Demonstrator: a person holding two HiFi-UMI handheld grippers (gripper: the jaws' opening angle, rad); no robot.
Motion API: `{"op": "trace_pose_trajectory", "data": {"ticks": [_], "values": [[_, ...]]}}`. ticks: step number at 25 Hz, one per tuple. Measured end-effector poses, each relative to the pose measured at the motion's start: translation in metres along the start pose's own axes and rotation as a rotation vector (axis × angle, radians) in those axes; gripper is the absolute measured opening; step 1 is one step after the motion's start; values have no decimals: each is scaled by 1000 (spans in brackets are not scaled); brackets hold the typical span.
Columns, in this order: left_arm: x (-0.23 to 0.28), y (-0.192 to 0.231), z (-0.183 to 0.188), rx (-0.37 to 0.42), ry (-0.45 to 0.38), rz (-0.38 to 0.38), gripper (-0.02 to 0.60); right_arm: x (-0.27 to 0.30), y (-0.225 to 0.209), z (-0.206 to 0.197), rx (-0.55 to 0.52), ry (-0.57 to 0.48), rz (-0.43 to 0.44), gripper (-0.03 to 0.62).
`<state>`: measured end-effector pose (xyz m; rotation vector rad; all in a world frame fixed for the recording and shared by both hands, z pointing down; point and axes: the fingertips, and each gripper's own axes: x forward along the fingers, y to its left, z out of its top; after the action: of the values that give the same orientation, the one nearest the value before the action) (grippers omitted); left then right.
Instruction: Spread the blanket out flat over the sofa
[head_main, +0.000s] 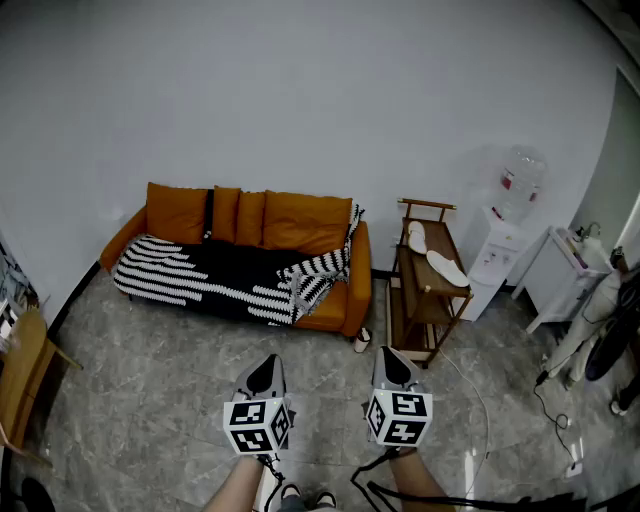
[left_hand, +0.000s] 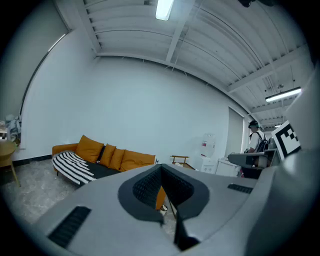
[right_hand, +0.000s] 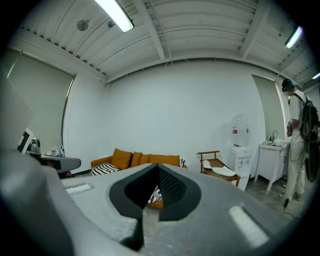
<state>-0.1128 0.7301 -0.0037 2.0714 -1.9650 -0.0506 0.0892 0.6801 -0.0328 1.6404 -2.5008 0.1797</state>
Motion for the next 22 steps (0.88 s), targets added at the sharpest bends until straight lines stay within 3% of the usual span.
{"op": "trace_pose_trajectory", "data": {"ticks": [22], "values": [[24,47,7,38,34,-25,-2,32,25,-4,52,17,-36,5]]}}
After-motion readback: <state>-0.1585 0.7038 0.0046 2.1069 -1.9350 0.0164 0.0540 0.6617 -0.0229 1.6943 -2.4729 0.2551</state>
